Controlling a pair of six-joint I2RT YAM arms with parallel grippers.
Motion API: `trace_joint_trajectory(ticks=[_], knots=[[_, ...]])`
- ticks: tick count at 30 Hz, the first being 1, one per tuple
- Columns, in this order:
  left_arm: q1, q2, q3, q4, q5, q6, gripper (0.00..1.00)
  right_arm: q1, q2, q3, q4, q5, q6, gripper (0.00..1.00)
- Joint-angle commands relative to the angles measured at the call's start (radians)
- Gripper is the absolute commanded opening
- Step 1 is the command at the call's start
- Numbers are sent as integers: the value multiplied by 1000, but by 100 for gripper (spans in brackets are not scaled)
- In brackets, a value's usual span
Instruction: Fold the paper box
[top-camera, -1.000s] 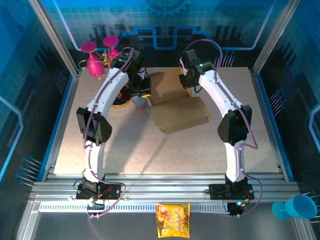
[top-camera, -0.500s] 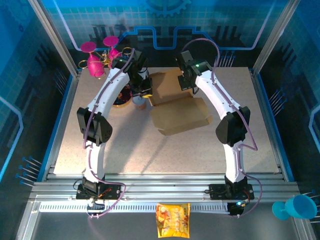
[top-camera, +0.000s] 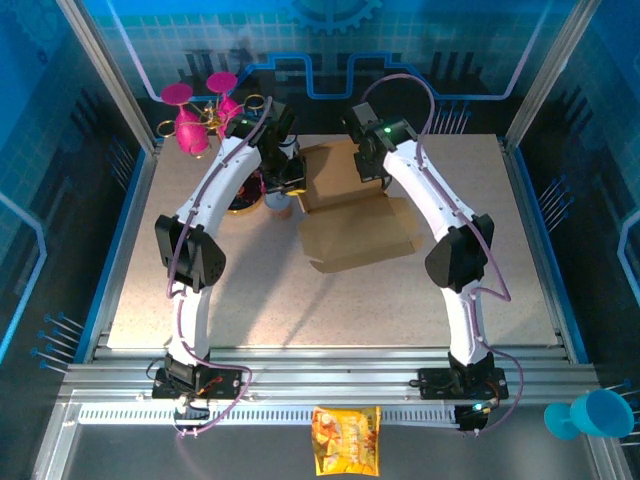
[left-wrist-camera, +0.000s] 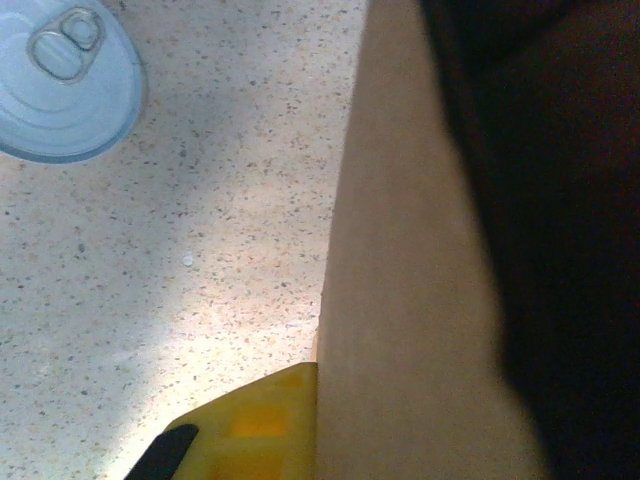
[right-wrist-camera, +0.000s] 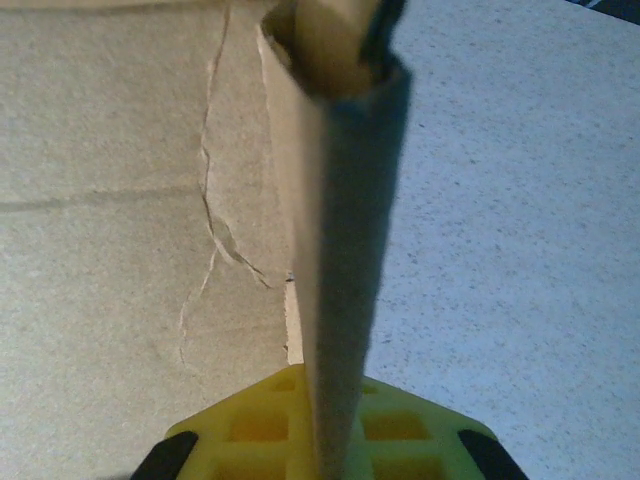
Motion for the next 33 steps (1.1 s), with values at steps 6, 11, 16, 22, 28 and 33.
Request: trace_joint_trajectory(ticks=[6, 11, 16, 22, 28, 33], knots=[[25, -3, 10, -81, -91, 2, 0, -49, -45, 78, -36, -66, -61, 0], [25, -5, 3, -63, -133, 2, 2, -37, -46, 68, -77, -31, -46, 0], [20, -32, -57, 13, -131, 0, 1, -27, -87, 1, -48, -31, -45, 0], [17, -74, -129, 104, -43, -10, 34, -19, -126, -56, -8, -46, -40, 0], [17, -142, -210, 187, -3, -24, 49, -19, -125, -59, -6, -46, -36, 0], [33, -245, -330, 331, 32, -54, 61, -19, -120, -53, -12, -44, -38, 0]])
